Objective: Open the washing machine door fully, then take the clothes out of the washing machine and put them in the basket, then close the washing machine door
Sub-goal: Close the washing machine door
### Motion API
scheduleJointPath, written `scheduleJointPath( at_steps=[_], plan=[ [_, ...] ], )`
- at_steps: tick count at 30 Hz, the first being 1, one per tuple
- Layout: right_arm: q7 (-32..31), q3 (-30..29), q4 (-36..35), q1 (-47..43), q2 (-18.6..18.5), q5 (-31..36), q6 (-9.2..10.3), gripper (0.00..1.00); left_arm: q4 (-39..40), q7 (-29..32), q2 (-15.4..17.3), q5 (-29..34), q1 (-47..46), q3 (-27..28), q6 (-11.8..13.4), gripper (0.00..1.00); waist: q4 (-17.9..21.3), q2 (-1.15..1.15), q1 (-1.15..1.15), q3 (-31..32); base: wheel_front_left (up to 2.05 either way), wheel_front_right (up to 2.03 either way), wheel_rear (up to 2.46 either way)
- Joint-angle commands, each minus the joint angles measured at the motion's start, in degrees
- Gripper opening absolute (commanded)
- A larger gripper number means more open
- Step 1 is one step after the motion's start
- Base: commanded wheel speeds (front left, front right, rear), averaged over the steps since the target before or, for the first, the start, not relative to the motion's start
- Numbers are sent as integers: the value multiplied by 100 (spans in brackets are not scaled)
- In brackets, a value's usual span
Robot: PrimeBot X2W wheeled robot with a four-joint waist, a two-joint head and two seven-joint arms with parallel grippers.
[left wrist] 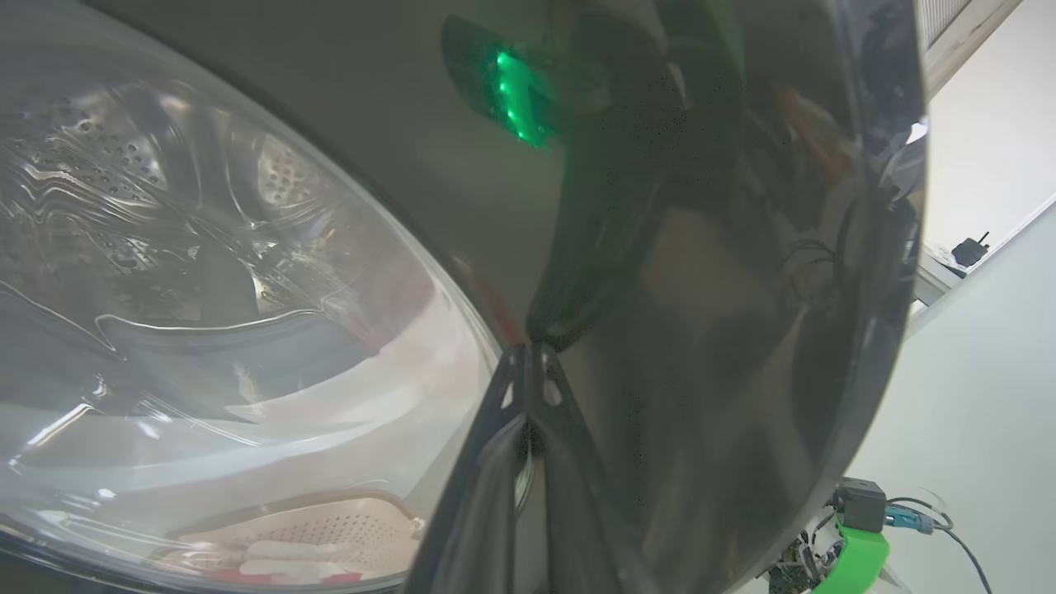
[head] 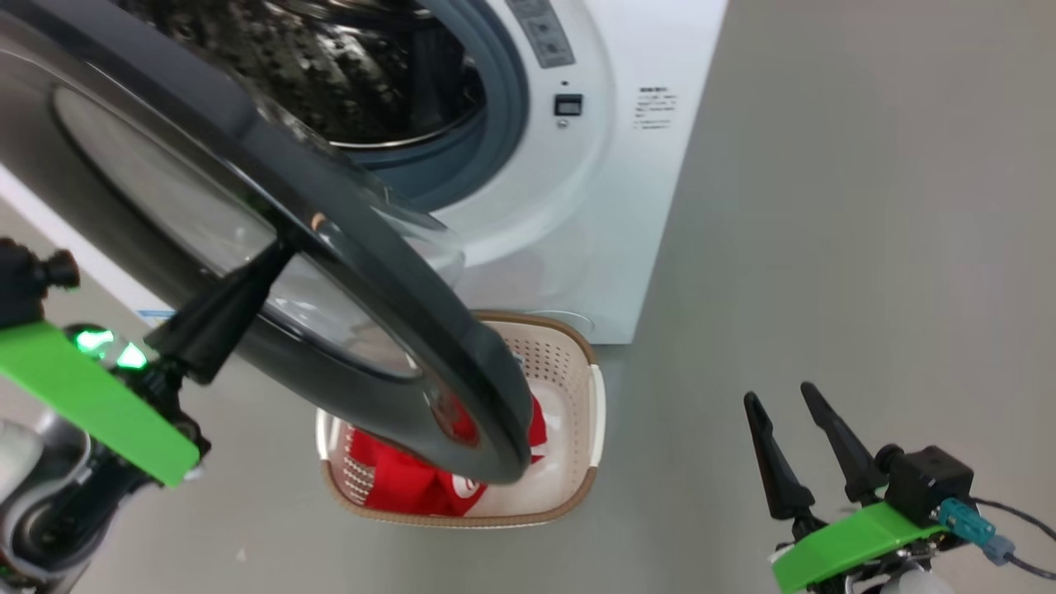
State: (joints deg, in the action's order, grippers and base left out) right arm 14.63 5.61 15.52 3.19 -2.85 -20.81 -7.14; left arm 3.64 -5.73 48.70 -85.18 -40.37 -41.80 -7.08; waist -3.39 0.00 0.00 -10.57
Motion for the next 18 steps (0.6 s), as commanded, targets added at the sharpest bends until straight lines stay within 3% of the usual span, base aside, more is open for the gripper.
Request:
scheduleJointPath(
  at_steps=[1,18],
  plan=[
    [37,139,-166,238,-3,-55,-35,100,-28,-66,172,89,-412,218,-41,0,188,0,0,-139,0,0,0],
    [37,229,-226,457,-3,-289,-35,100,-865,-257,-17,185,-1311,-157,-41,0,804,0,0,-495,0,0,0]
  ],
)
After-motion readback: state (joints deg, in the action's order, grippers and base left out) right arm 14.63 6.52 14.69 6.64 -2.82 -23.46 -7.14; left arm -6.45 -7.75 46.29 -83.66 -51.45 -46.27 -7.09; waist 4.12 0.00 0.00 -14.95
